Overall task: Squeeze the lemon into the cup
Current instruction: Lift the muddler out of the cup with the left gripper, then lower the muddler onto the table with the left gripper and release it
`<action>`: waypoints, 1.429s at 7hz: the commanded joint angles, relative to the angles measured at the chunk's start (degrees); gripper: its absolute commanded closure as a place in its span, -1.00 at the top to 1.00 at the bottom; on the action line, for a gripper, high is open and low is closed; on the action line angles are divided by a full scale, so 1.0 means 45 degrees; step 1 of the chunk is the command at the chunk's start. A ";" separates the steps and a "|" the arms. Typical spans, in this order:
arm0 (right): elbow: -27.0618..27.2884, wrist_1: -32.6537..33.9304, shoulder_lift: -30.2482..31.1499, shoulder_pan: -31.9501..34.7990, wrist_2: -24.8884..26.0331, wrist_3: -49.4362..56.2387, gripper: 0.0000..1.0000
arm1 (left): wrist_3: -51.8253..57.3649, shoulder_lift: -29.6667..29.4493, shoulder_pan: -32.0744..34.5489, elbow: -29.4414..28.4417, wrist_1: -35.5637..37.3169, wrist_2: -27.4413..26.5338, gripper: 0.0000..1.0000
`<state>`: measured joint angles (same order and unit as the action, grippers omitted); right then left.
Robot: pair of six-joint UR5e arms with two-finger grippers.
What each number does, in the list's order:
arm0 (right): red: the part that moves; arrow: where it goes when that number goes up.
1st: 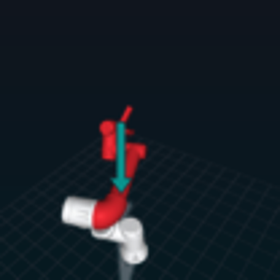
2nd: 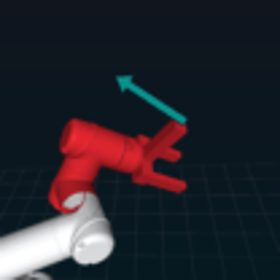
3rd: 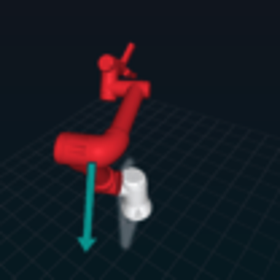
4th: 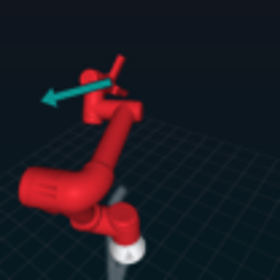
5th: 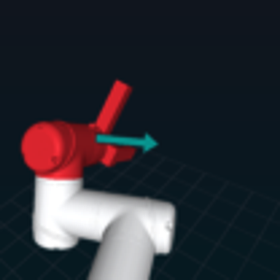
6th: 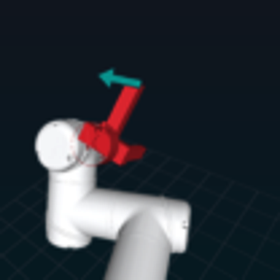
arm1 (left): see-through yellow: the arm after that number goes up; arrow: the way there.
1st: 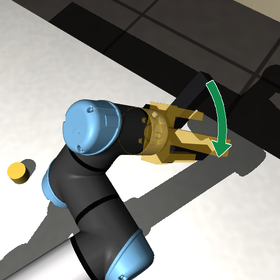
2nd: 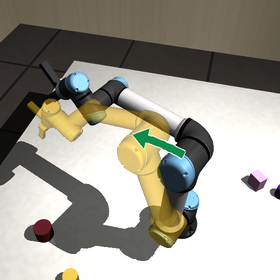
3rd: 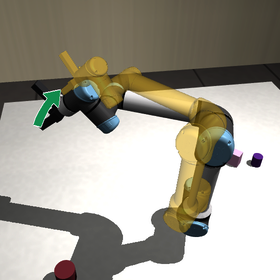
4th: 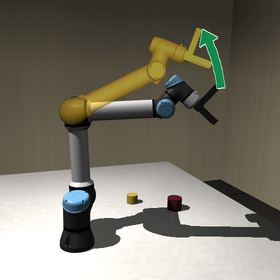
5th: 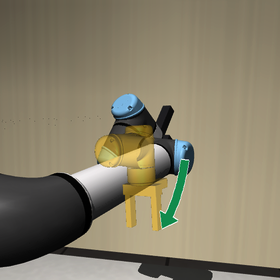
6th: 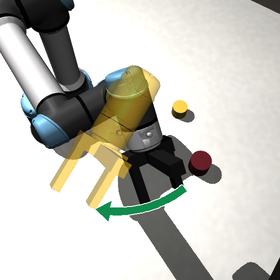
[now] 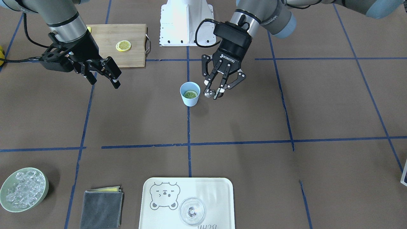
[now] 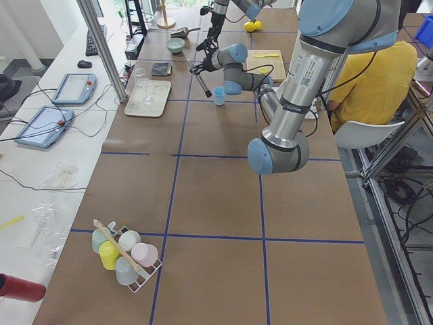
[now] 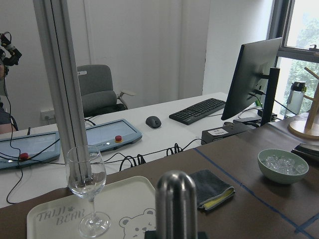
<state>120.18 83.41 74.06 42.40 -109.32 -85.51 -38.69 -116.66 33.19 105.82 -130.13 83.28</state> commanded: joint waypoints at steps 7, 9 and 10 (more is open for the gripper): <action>0.0286 0.0000 0.0223 -0.0008 -0.0003 -0.0001 1.00 | 0.0315 0.4263 0.4262 -0.1055 0.2609 0.8506 -1.00; 0.0286 0.0000 0.0203 -0.0009 -0.0003 -0.0001 1.00 | 0.0296 0.5489 0.4439 -0.1153 0.2511 0.8506 -1.00; 0.0267 0.0000 0.0184 -0.0028 -0.0023 -0.0001 1.00 | 0.0315 0.6074 0.4479 -0.1056 0.2511 0.8525 -1.00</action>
<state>121.45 83.41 74.98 42.34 -109.35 -85.52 -37.31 -92.42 53.02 100.83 -118.78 121.58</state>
